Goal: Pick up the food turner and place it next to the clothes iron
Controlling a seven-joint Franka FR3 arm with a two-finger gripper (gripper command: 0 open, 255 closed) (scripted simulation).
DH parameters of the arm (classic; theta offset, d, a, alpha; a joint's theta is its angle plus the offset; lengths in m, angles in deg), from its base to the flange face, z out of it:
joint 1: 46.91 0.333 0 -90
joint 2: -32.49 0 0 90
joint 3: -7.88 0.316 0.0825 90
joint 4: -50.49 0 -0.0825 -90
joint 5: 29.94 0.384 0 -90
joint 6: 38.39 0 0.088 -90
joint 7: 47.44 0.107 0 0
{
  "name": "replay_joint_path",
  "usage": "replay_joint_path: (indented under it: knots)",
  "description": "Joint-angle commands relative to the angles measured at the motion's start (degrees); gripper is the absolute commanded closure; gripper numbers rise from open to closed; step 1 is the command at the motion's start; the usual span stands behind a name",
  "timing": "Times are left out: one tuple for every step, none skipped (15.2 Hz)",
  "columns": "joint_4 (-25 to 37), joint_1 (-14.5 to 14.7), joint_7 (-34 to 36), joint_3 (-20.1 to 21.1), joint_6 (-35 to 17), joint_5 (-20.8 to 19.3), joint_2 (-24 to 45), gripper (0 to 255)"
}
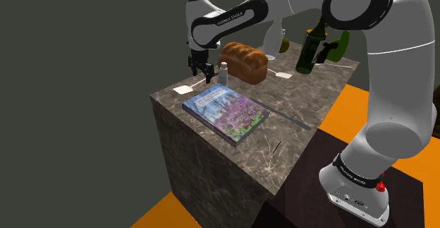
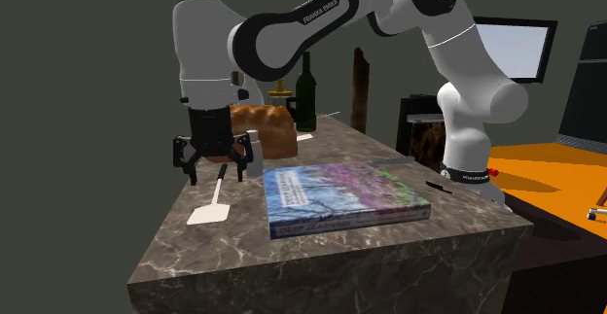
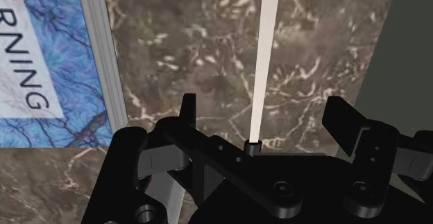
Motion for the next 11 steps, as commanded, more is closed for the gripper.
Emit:
replay_joint_path:
  knots:
    - [0.0,0.0,0.0,0.0,0.0,0.0,0.0,0]
    - [0.0,0.0,0.0,0.0,0.0,0.0,0.0,0]
    - [0.0,0.0,0.0,0.0,0.0,0.0,0.0,255]
    - [0.0,0.0,0.0,0.0,0.0,0.0,0.0,255]
    - [0.0,0.0,0.0,0.0,0.0,0.0,0.0,255]
    - [0.0,0.0,0.0,0.0,0.0,0.0,0.0,255]
    - [0.0,0.0,0.0,0.0,0.0,0.0,0.0,255]
    - [0.0,0.0,0.0,0.0,0.0,0.0,0.0,255]
    - [0.0,0.0,0.0,0.0,0.0,0.0,0.0,255]
    - [0.0,0.0,0.0,0.0,0.0,0.0,0.0,255]
    - [0.0,0.0,0.0,0.0,0.0,0.0,0.0,255]
